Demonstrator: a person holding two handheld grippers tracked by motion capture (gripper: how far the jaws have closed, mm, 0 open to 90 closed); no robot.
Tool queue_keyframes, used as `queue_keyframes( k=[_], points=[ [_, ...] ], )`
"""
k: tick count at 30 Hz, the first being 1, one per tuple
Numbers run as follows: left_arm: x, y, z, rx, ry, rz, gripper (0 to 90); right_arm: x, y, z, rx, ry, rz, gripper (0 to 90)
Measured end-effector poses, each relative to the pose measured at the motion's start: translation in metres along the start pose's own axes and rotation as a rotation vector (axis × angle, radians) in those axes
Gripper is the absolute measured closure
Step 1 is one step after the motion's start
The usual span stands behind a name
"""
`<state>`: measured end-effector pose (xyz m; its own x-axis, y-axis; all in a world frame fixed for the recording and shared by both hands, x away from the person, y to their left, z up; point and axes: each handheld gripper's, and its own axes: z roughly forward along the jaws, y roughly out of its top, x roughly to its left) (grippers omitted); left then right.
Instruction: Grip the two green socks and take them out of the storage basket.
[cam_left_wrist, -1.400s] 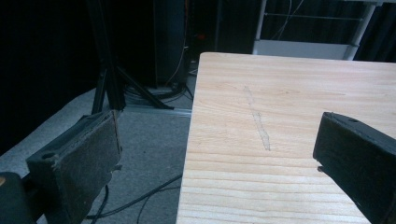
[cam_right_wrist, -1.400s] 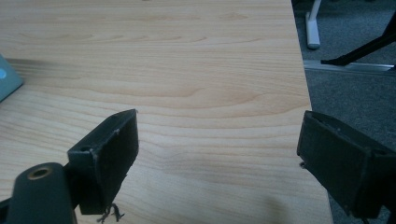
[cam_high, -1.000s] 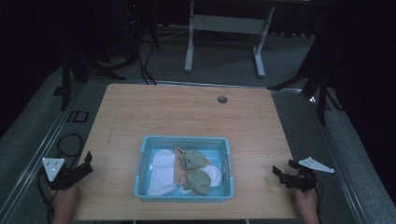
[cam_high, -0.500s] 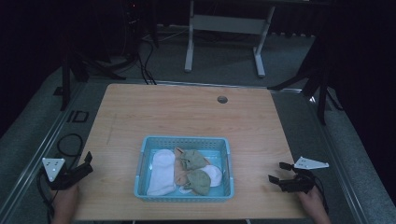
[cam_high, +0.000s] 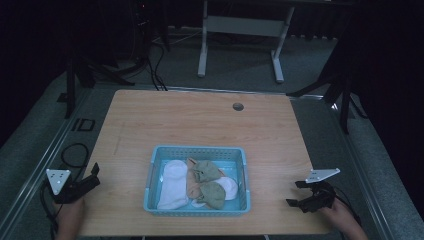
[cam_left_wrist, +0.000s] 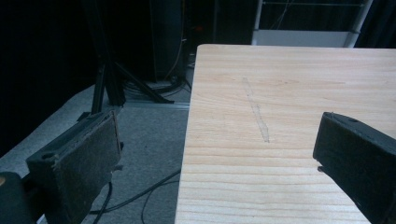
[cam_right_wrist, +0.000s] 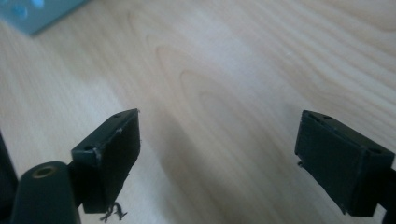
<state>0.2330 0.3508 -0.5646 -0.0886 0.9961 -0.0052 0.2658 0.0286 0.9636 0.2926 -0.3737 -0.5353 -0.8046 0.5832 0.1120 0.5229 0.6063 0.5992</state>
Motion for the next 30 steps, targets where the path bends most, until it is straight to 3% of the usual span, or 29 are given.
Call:
queue_keyframes(
  k=[6,18,24,30],
  points=[
    [0.0,0.0,0.0,-0.004,-0.001,0.001,0.4,0.005,0.009,-0.003,0.069,-0.003,-0.057,13.7],
    [0.0,0.0,-0.001,-0.005,-0.002,0.001,0.3,0.014,0.023,-0.001,0.226,0.043,-0.089,12.7],
    [0.0,0.0,-0.001,-0.007,0.0,0.003,0.3,0.023,0.028,0.002,0.281,0.039,-0.14,12.1],
    [0.0,0.0,-0.001,-0.005,-0.004,0.003,0.4,0.026,0.032,0.005,0.305,0.026,-0.13,12.1]
  ],
)
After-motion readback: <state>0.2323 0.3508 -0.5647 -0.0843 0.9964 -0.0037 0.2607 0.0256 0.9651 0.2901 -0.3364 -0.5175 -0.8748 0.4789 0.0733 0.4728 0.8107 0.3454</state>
